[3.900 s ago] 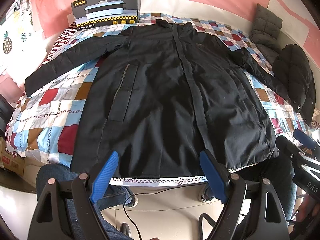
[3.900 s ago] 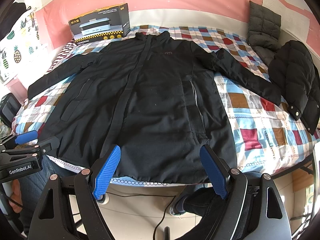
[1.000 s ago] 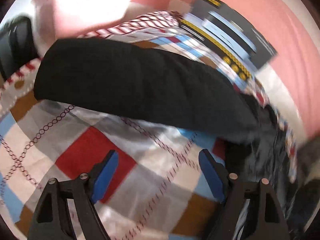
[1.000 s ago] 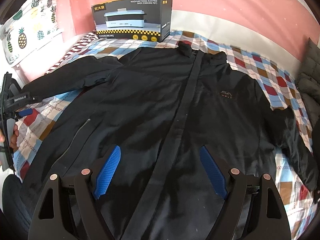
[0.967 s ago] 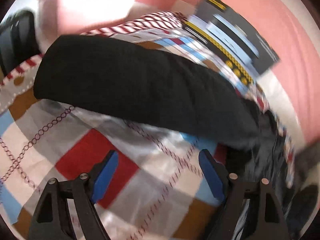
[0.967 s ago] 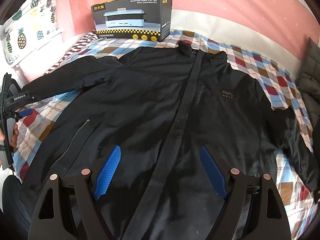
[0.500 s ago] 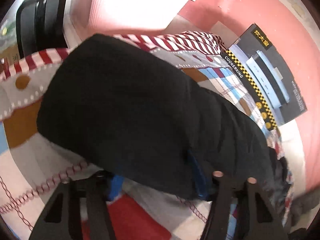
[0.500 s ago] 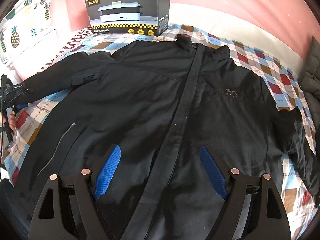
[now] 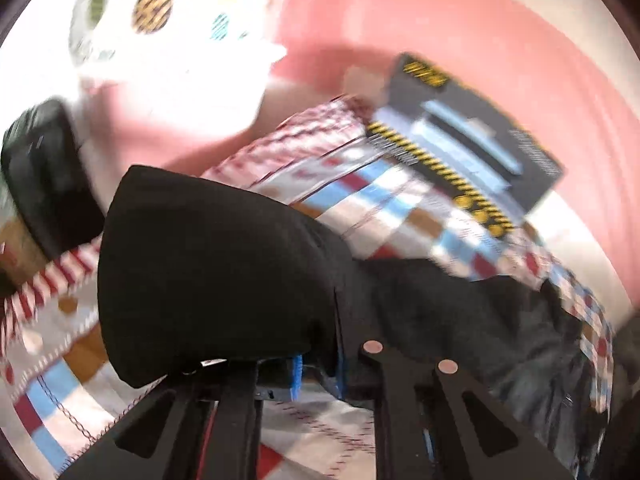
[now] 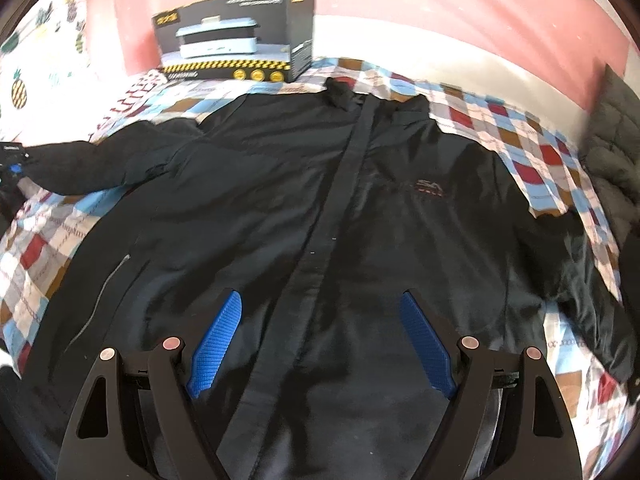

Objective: Fold large clothes
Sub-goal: 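Grasp the black jacket sleeve cuff with the left gripper and lift, then carry the sleeve across the jacket chest toward the other sleeve, left gripper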

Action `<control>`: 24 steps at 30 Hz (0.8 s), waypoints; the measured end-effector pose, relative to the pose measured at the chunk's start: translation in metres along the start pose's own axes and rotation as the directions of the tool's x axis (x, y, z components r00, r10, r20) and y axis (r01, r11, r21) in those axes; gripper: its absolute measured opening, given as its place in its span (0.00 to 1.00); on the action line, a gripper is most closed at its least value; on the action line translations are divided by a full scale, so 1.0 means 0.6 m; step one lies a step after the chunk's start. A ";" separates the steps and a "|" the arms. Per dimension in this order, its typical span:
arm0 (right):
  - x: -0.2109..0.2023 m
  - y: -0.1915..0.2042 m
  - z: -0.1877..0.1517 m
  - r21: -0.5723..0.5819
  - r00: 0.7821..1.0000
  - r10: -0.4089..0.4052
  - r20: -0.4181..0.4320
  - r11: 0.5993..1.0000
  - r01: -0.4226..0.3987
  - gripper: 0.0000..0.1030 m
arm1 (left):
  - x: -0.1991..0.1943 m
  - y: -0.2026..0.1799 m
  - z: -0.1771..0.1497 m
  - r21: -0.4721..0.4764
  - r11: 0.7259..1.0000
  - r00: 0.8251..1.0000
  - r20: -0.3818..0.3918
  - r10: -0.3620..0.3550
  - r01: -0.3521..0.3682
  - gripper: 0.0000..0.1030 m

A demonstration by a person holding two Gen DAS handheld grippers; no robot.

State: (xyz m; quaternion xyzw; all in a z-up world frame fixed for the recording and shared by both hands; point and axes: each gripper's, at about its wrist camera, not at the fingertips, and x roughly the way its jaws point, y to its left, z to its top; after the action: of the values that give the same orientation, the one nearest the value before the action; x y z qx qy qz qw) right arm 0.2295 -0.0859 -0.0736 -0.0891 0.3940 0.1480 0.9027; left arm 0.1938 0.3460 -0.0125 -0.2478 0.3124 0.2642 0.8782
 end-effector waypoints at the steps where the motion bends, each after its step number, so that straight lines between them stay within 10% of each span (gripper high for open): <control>1: -0.002 -0.008 0.000 0.019 1.000 0.011 -0.002 1.000 -0.011 0.79 | -0.015 -0.021 0.008 0.026 0.999 1.000 0.017 -0.019 0.019 0.12; 11: -0.014 -0.098 -0.024 0.177 0.997 0.083 -0.003 0.981 -0.082 0.66 | -0.115 -0.289 0.031 0.312 0.916 0.958 0.050 -0.283 0.254 0.12; 24: -0.019 -0.219 -0.074 0.334 0.998 0.066 -0.021 0.941 -0.056 0.66 | -0.032 -0.565 -0.201 0.486 0.714 0.864 -0.296 -0.408 0.504 0.12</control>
State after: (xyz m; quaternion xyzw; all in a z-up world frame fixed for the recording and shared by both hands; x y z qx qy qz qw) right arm 0.2362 -0.2238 -0.0893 0.0748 0.4302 0.1058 0.8934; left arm 0.3405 0.0175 0.0096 -0.0767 0.3759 -0.0837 0.9197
